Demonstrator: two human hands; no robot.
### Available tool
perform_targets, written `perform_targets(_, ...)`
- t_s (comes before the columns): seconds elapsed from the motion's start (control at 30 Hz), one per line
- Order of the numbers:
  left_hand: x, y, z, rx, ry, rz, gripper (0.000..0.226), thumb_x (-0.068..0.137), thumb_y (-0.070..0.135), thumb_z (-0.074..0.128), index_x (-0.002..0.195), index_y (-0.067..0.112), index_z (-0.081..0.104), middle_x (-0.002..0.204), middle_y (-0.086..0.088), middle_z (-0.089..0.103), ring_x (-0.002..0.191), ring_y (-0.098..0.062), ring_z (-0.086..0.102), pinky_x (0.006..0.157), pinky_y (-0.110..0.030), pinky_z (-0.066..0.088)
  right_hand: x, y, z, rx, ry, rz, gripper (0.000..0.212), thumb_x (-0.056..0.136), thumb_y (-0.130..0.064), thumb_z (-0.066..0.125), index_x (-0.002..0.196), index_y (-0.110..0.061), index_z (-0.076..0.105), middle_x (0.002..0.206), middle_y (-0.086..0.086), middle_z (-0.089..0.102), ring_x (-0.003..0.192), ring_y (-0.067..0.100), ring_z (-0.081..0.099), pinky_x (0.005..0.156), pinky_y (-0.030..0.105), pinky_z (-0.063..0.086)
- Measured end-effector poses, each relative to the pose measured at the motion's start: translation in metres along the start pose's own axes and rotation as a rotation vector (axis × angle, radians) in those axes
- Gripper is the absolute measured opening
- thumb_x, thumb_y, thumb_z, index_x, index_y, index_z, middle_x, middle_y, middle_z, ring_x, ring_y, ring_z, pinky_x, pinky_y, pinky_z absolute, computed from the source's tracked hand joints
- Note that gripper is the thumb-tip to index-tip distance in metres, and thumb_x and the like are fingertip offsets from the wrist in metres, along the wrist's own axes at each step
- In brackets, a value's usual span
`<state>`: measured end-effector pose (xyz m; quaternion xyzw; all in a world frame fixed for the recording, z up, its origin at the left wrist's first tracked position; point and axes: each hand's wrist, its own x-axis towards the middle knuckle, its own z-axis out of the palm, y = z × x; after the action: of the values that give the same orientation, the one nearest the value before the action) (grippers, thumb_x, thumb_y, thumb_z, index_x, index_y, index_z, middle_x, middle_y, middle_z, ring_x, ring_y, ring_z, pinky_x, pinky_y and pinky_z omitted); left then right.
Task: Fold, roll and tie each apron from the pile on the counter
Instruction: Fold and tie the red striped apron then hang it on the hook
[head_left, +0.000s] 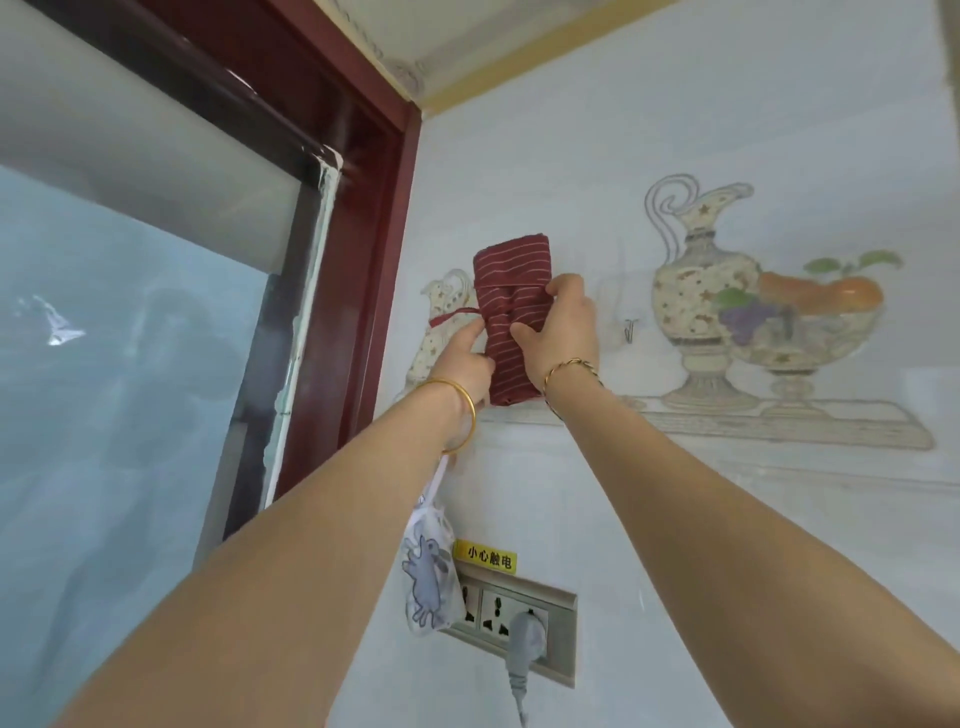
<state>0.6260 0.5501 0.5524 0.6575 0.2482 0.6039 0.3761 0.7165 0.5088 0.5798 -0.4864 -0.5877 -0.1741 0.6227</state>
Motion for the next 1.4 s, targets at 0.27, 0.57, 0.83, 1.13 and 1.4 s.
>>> perform_targets(0.27, 0.003, -0.044, 0.008, 0.026, -0.029, -0.002, 0.057, 0.091, -0.006, 0.033, 0.129, 0.034, 0.048, 0.096, 0.001, 0.063, 0.077, -0.013, 0.058, 0.066, -0.027, 0.046, -0.028, 0.029, 0.014, -0.157, 0.012, -0.031, 0.044, 0.09, -0.022, 0.06, 0.127, -0.016, 0.036, 0.125, 0.008, 0.043, 0.092, 0.028, 0.057, 0.071, 0.034, 0.045)
perform_targets(0.57, -0.008, -0.041, 0.007, 0.037, 0.017, -0.079, 0.067, 0.089, -0.005, 0.035, 0.145, 0.031, 0.03, 0.129, -0.007, 0.055, 0.101, -0.018, 0.054, 0.071, -0.026, 0.047, -0.043, 0.026, 0.009, -0.405, -0.008, -0.004, 0.053, 0.091, -0.033, 0.056, 0.134, -0.018, 0.03, 0.125, 0.008, 0.044, 0.114, 0.027, 0.044, 0.079, 0.036, 0.042)
perform_targets(0.83, -0.02, -0.032, 0.005, 0.031, 0.057, -0.082, 0.062, 0.093, -0.009, 0.031, 0.146, 0.024, 0.03, 0.144, -0.011, 0.038, 0.125, -0.024, 0.043, 0.094, -0.037, 0.045, -0.051, 0.023, 0.001, -0.423, -0.005, -0.014, 0.052, 0.091, -0.031, 0.055, 0.134, -0.015, 0.031, 0.127, 0.008, 0.041, 0.114, 0.026, 0.043, 0.081, 0.035, 0.043)
perform_targets(1.13, -0.021, -0.029, 0.006, 0.053, -0.013, -0.089, 0.066, 0.091, -0.01, 0.035, 0.144, 0.028, 0.031, 0.132, -0.002, 0.05, 0.113, -0.019, 0.051, 0.089, -0.034, 0.045, -0.047, 0.023, 0.003, -0.404, -0.124, 0.052, 0.046, 0.093, -0.025, 0.056, 0.13, -0.008, 0.034, 0.129, 0.01, 0.045, 0.118, 0.028, 0.044, 0.094, 0.033, 0.037)
perform_targets(1.4, -0.02, -0.018, -0.001, 0.001, 0.005, 0.019, 0.072, 0.088, -0.019, 0.029, 0.143, 0.027, 0.034, 0.119, 0.006, 0.049, 0.108, -0.015, 0.05, 0.094, -0.034, 0.042, -0.037, 0.015, 0.013, -0.304, -0.019, -0.087, 0.043, 0.091, -0.006, 0.053, 0.131, -0.012, 0.037, 0.128, 0.009, 0.044, 0.112, 0.029, 0.045, 0.092, 0.034, 0.038)
